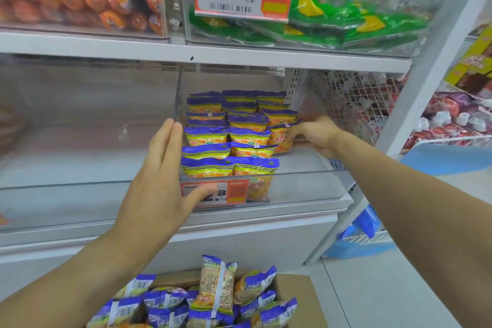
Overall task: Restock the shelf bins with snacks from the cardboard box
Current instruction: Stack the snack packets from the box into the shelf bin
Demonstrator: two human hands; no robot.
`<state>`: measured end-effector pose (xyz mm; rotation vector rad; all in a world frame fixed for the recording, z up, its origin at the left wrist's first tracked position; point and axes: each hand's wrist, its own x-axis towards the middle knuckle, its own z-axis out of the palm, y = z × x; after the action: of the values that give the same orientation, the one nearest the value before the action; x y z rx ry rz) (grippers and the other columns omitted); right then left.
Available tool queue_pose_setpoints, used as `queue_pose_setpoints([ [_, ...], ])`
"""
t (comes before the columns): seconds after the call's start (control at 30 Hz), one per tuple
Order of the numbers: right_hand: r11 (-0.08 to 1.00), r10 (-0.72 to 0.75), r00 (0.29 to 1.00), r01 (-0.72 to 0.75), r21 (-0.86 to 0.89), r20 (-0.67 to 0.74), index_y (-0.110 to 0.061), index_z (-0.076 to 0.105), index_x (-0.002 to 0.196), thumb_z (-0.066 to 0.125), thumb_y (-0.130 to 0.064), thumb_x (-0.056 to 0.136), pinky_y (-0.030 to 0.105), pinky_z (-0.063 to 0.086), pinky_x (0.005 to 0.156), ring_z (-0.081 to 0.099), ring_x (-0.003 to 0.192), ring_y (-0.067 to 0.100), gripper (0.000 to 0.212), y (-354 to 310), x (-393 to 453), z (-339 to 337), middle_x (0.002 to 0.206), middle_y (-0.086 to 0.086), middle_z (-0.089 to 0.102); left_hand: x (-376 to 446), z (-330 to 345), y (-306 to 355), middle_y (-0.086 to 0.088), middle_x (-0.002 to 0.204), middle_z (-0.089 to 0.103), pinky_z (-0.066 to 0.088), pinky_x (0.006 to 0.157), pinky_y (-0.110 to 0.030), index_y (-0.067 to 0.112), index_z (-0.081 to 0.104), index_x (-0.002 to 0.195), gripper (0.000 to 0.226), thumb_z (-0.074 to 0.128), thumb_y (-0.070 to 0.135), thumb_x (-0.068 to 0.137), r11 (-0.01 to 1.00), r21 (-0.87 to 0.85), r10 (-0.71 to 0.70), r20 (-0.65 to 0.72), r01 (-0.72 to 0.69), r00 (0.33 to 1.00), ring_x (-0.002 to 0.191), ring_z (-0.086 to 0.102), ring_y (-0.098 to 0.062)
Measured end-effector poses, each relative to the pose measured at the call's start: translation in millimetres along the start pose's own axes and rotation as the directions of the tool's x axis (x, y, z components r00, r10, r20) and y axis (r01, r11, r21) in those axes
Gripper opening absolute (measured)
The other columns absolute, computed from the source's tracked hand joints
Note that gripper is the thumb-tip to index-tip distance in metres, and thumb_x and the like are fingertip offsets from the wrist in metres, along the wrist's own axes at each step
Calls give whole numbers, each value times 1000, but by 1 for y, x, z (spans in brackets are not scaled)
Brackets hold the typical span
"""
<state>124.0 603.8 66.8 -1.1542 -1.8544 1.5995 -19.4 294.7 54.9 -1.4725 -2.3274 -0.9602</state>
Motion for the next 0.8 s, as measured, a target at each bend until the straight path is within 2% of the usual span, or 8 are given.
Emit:
queue_pose_setpoints([
  [0.17,998,-52,998,50,-47,-45,-9,72,95,72,8,82,36,63,74,75,82,27,21,-4,-9,4,106,15,75,0,-1,1,-5,163,22,45,100,-36,9,19,157,110,69,55,71,1000,1,1,2,-1,1000,144,33,-20],
  [0.37,962,-1,995,-25,-272,-96,-10,73,100,80,-20,82,47,61,85,75,85,24,22,-4,-4,5,95,8,77,-1,0,-2,-8,162,22,47,100,-38,7,19,157,109,71,54,73,1000,11,19,11,-19,1000,143,36,-25],
  [0.5,847,-75,984,-21,-531,-159,-14,68,78,77,-31,84,38,58,72,61,71,19,20,-18,-25,1,73,1,64,1,0,-3,-8,163,19,43,104,-36,5,18,157,109,66,58,74,999,8,46,27,-46,999,145,32,-24],
  [0.57,763,-174,958,-15,-647,-227,-6,64,76,73,-30,85,32,47,57,56,69,25,28,-30,-44,-3,71,6,60,1,-1,-2,-5,165,14,39,107,-33,6,15,157,109,69,55,76,999,-22,32,68,-30,997,147,28,-21],
  [0.6,731,-247,936,11,-683,-249,-3,63,79,70,-29,86,33,46,58,57,71,28,27,-35,-55,-5,74,9,62,0,-3,-1,-4,164,13,36,108,-31,7,15,157,107,72,51,78,999,-47,12,80,-8,997,147,27,-20],
  [0.7,729,-491,835,236,-643,-250,-12,67,98,68,-20,85,32,54,80,65,81,16,16,-49,-103,1,90,1,70,-2,-8,4,-13,154,30,36,110,-34,5,39,146,75,76,28,85,992,-113,47,-77,-56,996,141,35,-27],
  [0.77,728,-577,798,404,-554,-176,-19,68,91,68,-15,85,23,54,74,65,70,8,8,-50,-145,19,82,-5,71,-7,-13,13,-13,131,48,43,104,-35,4,55,125,42,68,15,87,966,-113,205,-208,-232,956,122,49,-28],
  [0.8,739,-562,821,448,-503,-96,-21,68,87,69,-14,85,23,54,69,66,67,10,7,-45,-166,31,76,-5,70,-11,-14,18,-7,118,53,45,97,-29,6,58,115,31,65,11,86,947,-148,254,-198,-285,947,110,54,-22],
])
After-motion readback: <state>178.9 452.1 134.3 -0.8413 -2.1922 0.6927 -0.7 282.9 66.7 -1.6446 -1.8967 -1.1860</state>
